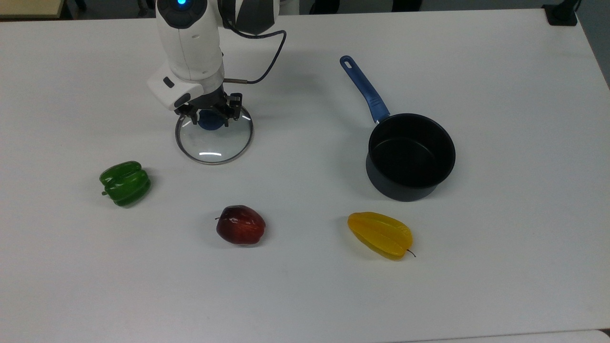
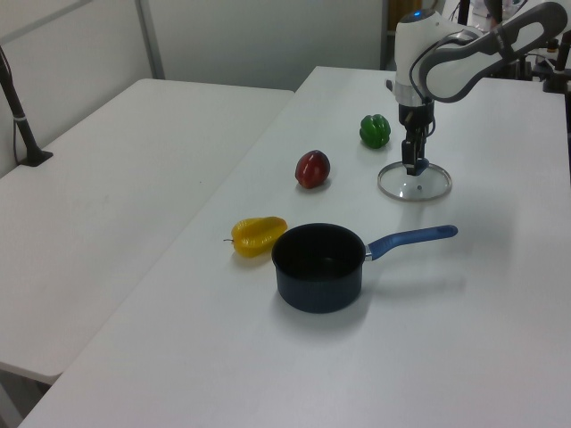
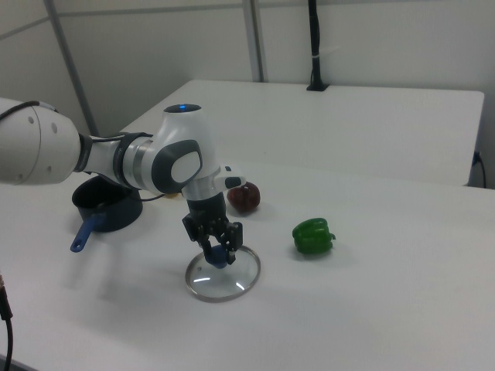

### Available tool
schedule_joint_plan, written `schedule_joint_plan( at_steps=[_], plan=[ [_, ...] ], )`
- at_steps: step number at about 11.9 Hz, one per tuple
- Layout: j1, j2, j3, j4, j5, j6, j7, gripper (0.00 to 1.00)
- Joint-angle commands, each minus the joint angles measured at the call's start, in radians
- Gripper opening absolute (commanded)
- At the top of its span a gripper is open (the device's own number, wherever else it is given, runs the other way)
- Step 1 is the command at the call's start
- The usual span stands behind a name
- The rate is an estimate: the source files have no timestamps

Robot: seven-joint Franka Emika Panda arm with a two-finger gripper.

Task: Close lid
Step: 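Close the gripper on the blue knob and lift the lid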

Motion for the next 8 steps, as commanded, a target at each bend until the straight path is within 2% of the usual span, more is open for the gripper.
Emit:
schedule_joint_plan(
  at_steps=[1,3,6,7,8],
  plan=[
    [0.005,-0.027,-0.001,-0.016,-0.008,-0.033,-0.003,0.45],
    [0.003,-0.041,-0.001,0.041,0.002,-0.126,0.006,0.43],
    [0.013,-0.038,0.005,0.193,0.001,-0.295,0.050,0.43],
    [0.031,-0.032,0.007,0.245,0.002,-0.326,0.066,0.43],
    [0.080,-0.031,0.007,0.292,0.002,-0.364,0.096,0.43]
  ],
)
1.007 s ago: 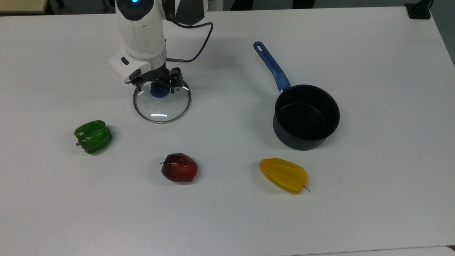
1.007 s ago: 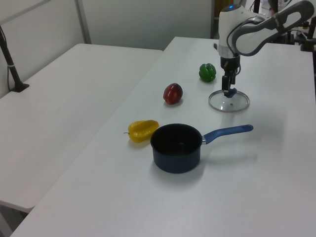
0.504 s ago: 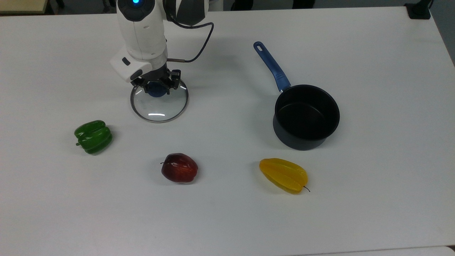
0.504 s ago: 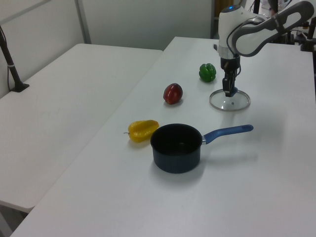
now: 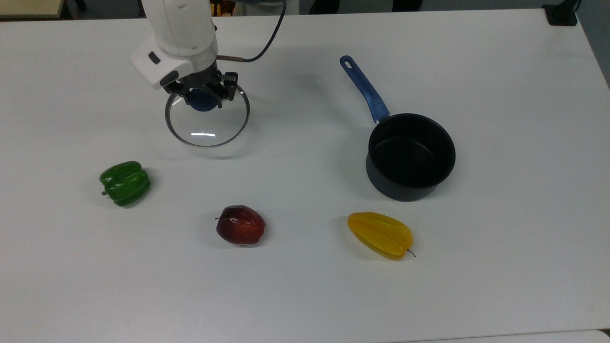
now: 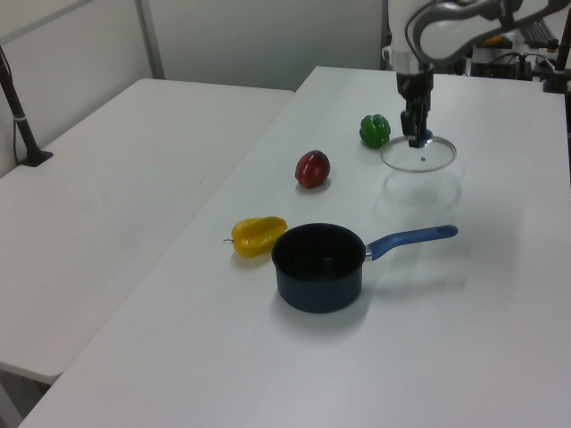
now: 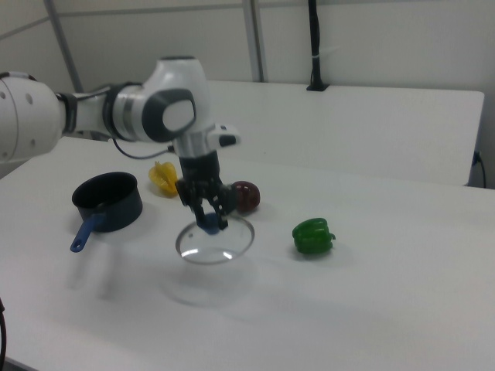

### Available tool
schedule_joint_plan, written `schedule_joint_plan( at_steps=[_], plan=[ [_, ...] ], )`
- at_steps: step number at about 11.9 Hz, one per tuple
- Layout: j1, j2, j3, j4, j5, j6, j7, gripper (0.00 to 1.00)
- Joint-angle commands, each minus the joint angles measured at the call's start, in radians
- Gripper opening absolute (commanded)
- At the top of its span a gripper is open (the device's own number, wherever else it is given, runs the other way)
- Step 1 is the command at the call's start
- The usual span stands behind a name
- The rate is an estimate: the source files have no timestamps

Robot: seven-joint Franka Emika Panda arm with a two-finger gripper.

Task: Close lid
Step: 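Carry the glass lid over to the black saucepan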

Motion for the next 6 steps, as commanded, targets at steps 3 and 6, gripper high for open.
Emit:
schedule_joint_plan(
  at_steps=[3,6],
  plan=[
    [0.239,0.013,0.004,0.192,0.003,-0.138,0.230,0.43],
    [0.401,0.068,0.004,0.286,-0.008,-0.129,0.315,0.43]
  ],
)
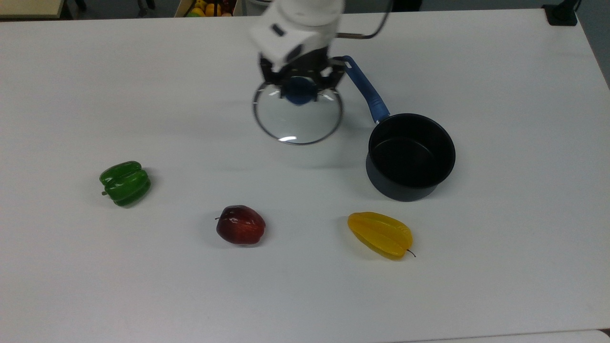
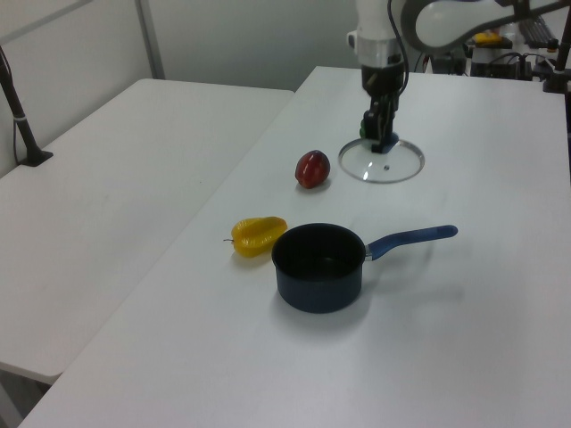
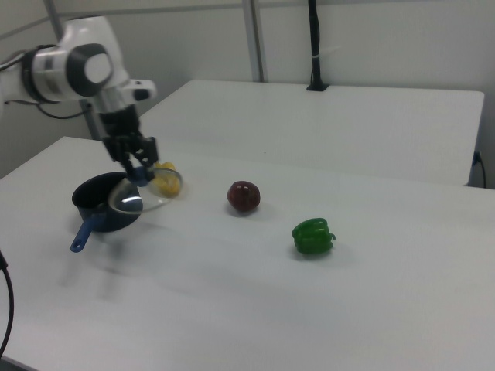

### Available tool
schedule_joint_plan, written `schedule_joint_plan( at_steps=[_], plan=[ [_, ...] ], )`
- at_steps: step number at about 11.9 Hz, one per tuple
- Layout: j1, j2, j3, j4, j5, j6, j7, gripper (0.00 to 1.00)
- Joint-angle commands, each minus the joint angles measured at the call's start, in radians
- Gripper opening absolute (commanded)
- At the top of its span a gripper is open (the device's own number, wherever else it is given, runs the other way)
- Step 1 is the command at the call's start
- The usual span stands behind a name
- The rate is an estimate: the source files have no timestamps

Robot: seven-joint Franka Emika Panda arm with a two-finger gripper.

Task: Close lid
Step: 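Carry the glass lid over to the black saucepan, then lower the lid onto the saucepan rim and settle it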

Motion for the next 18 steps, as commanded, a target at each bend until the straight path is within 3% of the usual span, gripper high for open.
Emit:
schedule_joint_plan(
  at_steps=[1,4,6,8,10,18],
  plan=[
    [0.152,0.057,-0.015,0.107,-0.014,-0.010,0.033,0.43],
    [0.236,0.099,-0.015,0.113,-0.015,0.137,0.035,0.43],
    [0.244,0.136,-0.015,0.113,-0.014,0.255,0.030,0.47],
    [0.243,0.173,-0.015,0.122,-0.012,0.299,-0.005,0.42],
    [0.243,0.202,-0.006,0.141,-0.012,0.303,-0.007,0.34],
    [0.244,0.202,0.023,0.141,0.000,0.251,-0.005,0.35]
  ],
)
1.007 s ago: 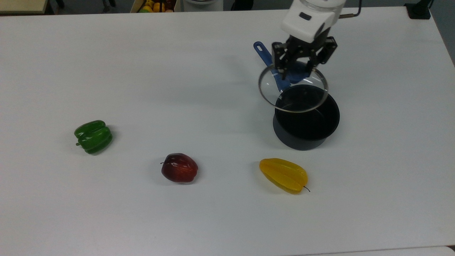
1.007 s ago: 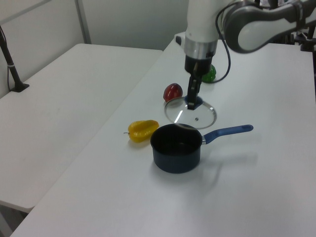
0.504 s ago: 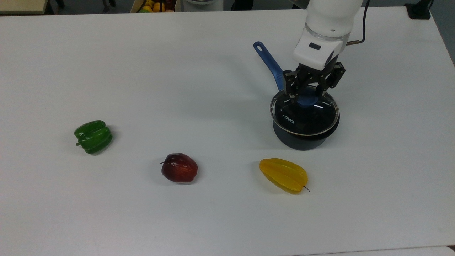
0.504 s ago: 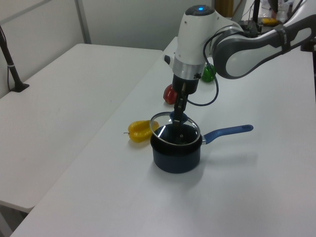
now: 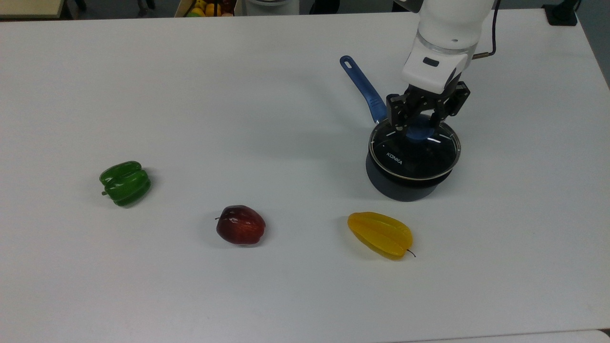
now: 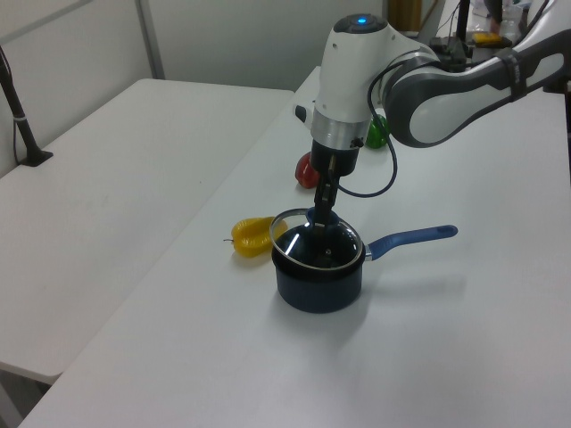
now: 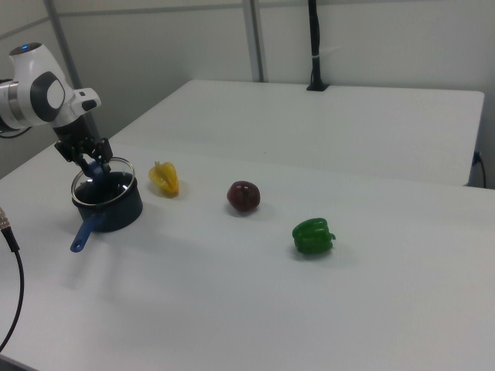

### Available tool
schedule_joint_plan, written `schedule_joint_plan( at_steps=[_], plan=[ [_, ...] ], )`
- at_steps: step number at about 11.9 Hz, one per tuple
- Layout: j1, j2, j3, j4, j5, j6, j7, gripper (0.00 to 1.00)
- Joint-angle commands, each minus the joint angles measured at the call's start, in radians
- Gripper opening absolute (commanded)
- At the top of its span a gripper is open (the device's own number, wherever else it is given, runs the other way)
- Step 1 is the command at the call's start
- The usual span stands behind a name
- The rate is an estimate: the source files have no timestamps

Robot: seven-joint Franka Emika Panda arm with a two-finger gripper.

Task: Close lid
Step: 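Lower the lid onto the saucepan rim and settle it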

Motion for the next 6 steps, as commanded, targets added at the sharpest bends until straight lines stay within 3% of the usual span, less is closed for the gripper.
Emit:
schedule_joint_plan(
  at_steps=[1,6],
  plan=[
    [0.006,0.003,0.002,0.025,0.003,-0.044,-0.018,0.36],
    [0.007,0.004,0.002,0.018,0.003,-0.067,-0.018,0.36]
  ],
)
